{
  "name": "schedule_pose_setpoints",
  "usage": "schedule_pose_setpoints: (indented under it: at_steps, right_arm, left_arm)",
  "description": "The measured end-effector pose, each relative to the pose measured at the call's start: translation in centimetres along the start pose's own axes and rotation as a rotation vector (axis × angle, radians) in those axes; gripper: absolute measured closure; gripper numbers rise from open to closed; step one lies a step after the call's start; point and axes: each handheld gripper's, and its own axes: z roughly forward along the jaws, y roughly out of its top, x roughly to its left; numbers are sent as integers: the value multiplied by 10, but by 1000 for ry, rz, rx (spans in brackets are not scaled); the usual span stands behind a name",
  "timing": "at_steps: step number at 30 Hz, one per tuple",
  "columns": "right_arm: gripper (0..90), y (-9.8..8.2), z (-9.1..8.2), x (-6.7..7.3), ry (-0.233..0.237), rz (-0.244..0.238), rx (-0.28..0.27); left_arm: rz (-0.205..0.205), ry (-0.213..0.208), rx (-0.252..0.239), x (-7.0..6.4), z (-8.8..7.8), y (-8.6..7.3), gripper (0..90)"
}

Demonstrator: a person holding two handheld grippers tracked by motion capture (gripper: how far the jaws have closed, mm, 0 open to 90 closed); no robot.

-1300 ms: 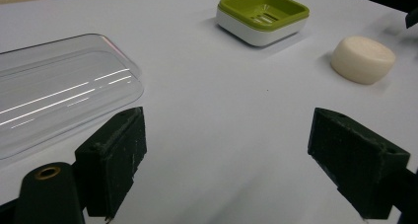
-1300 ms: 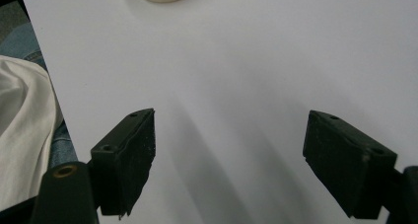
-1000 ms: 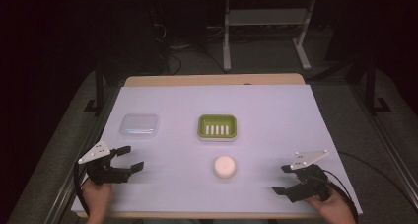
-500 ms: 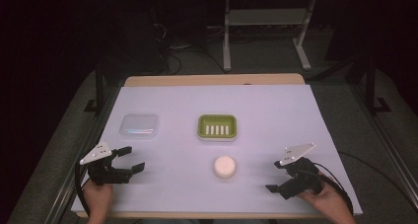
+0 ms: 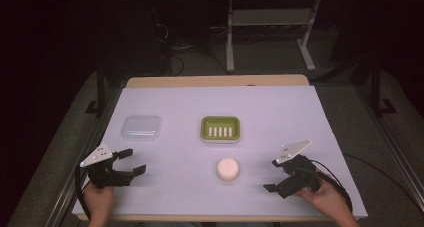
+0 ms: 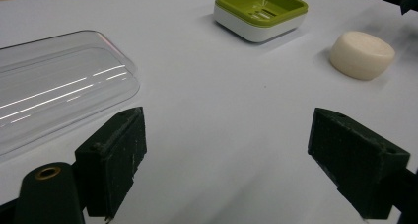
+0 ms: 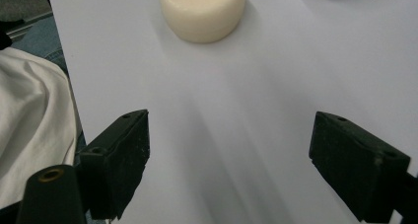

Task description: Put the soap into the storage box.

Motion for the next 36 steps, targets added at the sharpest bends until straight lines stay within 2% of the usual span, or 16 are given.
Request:
schedule_pose_setpoints:
  at_steps: [14,36]
  right_arm:
    - [150,16,10,2,11,-58,15]
    - [150,38,16,6,26,-93,19]
  left_arm:
    - [-3,1,2,0,-1,0,145]
    - [-2,1,-1,0,-1,0,145]
